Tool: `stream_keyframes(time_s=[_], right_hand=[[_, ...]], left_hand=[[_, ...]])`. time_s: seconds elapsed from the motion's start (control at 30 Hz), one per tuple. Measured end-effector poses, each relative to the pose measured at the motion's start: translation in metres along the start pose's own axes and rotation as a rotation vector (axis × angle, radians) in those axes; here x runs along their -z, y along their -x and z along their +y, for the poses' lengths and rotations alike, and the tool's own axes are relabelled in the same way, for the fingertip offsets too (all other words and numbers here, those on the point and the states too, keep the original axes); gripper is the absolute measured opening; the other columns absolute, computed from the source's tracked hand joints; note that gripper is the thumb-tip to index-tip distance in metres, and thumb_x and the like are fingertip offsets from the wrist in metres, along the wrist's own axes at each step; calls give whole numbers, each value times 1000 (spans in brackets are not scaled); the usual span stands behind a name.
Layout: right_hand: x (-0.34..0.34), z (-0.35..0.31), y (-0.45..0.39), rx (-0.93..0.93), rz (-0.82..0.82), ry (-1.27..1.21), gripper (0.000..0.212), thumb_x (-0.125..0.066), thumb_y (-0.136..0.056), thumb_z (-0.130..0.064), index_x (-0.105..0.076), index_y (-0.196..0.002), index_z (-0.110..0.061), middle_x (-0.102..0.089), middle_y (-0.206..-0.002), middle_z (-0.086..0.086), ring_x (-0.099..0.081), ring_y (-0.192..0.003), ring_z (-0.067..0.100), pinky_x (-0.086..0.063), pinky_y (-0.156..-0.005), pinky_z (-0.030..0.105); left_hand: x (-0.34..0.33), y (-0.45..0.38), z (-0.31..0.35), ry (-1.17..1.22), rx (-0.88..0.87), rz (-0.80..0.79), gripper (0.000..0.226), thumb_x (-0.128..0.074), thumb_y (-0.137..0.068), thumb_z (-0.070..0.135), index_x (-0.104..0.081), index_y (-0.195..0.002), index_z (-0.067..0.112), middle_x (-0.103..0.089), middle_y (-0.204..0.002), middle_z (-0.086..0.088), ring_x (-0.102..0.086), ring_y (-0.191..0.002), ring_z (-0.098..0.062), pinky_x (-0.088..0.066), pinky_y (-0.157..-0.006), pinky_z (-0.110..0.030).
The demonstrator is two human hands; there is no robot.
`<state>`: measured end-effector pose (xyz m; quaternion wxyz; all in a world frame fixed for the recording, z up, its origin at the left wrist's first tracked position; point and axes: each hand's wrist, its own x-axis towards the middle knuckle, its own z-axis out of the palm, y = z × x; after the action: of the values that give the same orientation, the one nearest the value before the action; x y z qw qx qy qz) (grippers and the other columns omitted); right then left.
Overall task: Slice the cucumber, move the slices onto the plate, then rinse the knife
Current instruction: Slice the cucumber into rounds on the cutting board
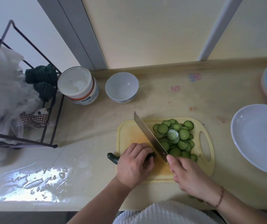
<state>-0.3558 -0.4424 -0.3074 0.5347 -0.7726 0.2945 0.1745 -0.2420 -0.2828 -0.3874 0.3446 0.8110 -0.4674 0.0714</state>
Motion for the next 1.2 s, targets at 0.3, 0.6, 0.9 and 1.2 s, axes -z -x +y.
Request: stream_keyframes(time_s=[0.3, 0.6, 0.9, 1.2], right_hand=[[0, -6, 26, 102, 14, -15, 68, -30, -80, -70, -45, -71, -4, -39, -47, -3, -34, -43, 7, -30, -49, 26], [-5, -8, 17, 101, 61, 104, 59, -32, -90, -58, -49, -68, -7, -50, -56, 11, -48, -53, 22, -44, -64, 39], [-7, 8, -4, 20, 22, 44, 53, -33, -89, -61, -44, -66, -14, -36, -43, -6, -32, -37, 5, -26, -45, 18], [10, -3, 5, -34, -44, -105, 50, -33, -94, -55, -44, -69, -13, -36, -43, -6, -30, -36, 10, -27, -37, 18]], left_hand=[[1, -1, 1, 8, -7, 7, 11, -74, -81, 13, -73, -92, 9, -68, -98, -1, -64, -84, -22, -56, -71, -33], [0, -1, 0, 23, -16, 7, 10, -73, -83, 12, -73, -93, 8, -69, -99, -1, -63, -83, -24, -55, -71, -34], [2, -1, 1, 17, 6, -5, 12, -75, -81, 13, -72, -92, 9, -68, -100, -1, -63, -84, -23, -55, -71, -33], [2, 0, 1, 29, 16, 7, 12, -76, -82, 13, -71, -93, 9, -68, -99, -3, -64, -85, -23, -56, -73, -33]])
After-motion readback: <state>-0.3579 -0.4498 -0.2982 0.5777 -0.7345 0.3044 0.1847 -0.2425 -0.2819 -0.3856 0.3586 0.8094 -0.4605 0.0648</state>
